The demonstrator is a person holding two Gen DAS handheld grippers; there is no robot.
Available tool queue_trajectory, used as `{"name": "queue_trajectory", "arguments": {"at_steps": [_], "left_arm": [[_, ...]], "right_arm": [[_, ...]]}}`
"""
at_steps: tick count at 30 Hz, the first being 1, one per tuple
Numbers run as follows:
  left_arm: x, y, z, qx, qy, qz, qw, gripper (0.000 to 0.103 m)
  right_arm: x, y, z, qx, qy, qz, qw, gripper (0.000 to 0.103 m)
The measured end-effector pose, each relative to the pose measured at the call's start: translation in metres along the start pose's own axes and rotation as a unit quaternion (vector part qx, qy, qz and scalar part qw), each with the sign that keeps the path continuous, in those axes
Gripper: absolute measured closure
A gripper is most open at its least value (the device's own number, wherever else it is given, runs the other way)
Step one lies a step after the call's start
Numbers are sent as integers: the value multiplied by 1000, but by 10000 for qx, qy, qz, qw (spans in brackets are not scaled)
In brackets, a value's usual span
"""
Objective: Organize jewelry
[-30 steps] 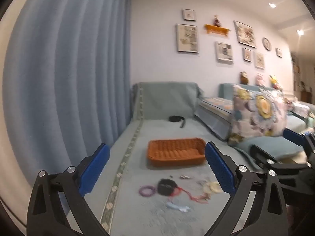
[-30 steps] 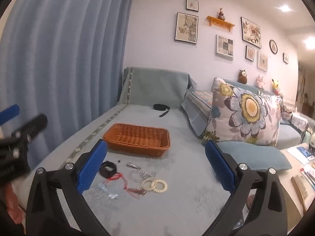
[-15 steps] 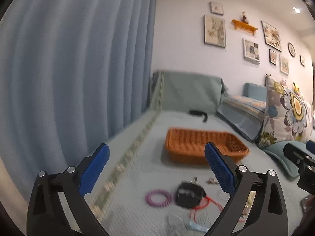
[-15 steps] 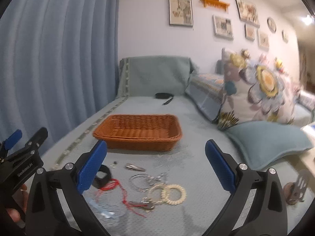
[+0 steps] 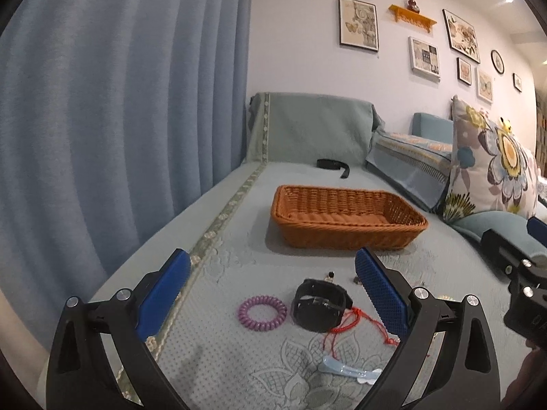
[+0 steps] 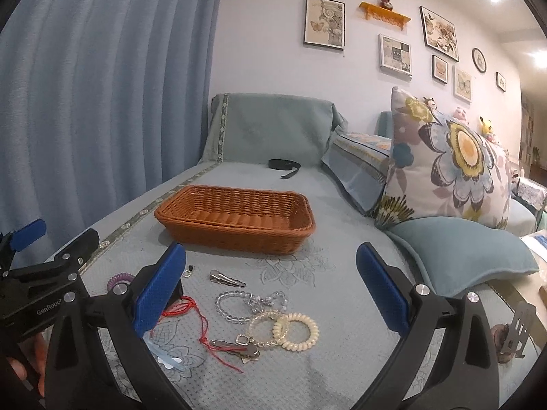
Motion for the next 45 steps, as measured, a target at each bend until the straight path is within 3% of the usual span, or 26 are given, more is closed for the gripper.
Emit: {"name": "queue_trajectory", "arguments": {"at_steps": [8,45], "left_arm": [[6,6,11,41,128,46,9999,15],[8,12,22,148,277,-85,9995,10]], "right_arm": [[-2,4,-6,111,-82,-149,9998,8],[1,3,-4,7,22,-82,10000,8]]}}
Point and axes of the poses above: each gripper's, at about its wrist camera, not at the fingertips, and z roughly the way its jaws point, y to its left, x to its underside, the point moved 8 cm from there along z, roughly the way its jaws point, and after that the axes turned 13 degrees about -z, right-handed, at the moved point
